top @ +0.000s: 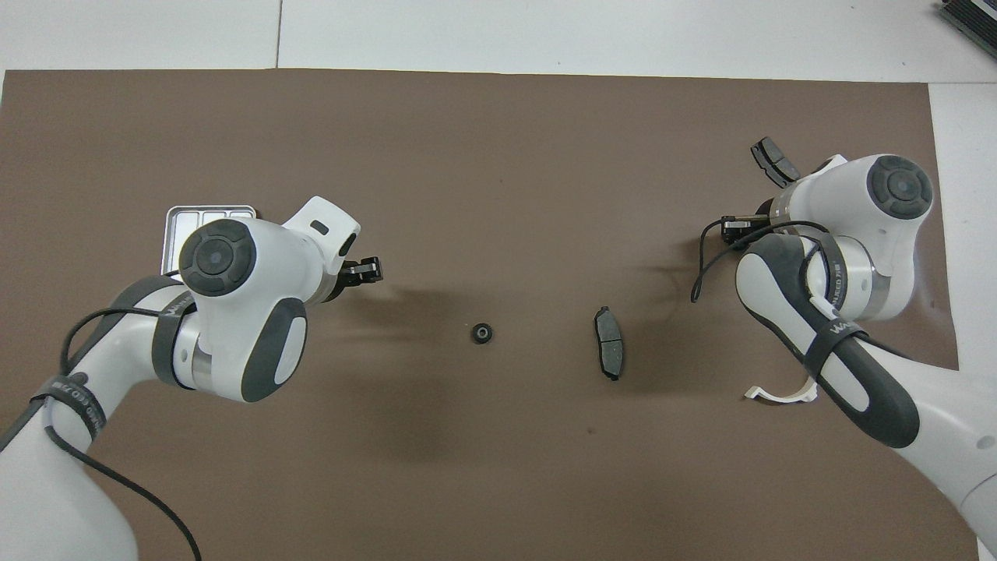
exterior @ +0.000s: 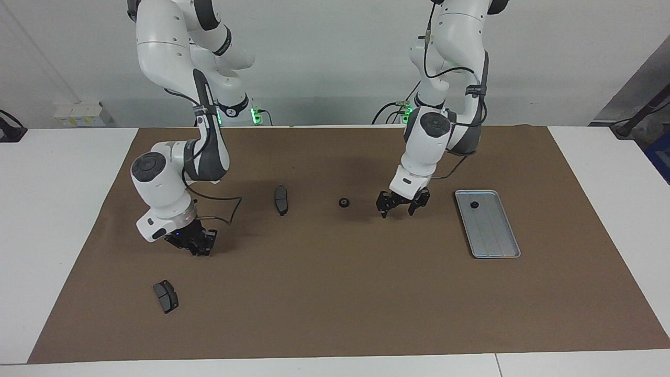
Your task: Pick bearing gear from pile to tray
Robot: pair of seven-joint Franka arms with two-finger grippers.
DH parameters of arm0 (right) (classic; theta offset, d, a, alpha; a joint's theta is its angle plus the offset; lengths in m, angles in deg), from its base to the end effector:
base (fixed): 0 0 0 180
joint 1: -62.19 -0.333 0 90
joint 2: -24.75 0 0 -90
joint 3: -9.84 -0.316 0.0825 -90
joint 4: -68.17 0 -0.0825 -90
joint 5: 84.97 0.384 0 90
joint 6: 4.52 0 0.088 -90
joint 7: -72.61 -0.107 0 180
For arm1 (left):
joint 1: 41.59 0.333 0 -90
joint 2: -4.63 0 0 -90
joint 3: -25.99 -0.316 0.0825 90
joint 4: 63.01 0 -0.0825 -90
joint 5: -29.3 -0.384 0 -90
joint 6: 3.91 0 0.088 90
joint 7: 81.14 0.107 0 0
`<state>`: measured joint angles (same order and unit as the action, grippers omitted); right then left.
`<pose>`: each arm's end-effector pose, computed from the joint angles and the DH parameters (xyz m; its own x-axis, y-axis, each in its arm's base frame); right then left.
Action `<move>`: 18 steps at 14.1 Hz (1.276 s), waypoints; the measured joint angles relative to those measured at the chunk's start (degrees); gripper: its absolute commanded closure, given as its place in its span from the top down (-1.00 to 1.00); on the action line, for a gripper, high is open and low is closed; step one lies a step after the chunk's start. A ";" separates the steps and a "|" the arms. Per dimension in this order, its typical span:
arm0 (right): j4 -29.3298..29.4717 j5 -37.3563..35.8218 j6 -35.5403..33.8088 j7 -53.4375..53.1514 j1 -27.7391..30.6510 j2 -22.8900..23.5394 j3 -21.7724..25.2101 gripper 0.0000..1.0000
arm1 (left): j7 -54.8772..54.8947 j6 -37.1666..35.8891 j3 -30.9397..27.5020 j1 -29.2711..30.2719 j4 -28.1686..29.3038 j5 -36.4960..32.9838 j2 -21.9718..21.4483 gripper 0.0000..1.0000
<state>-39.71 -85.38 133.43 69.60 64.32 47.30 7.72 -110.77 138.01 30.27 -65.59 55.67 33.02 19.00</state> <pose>0.6444 -0.0017 0.3126 0.9901 -0.0520 0.1305 -0.0504 -0.9986 -0.0156 0.5279 -0.2824 0.3250 0.9916 0.0816 0.1001 0.0679 -0.9888 0.1328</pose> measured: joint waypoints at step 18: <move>0.03 0.08 -14.56 -6.71 -4.01 -13.01 -1.80 -1.00 | -1.04 6.98 0.03 -14.69 -0.59 -0.91 4.30 0.74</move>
<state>-39.69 -85.30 118.87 62.89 60.31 34.29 5.92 -111.80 144.99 30.30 -80.28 55.08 32.11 23.30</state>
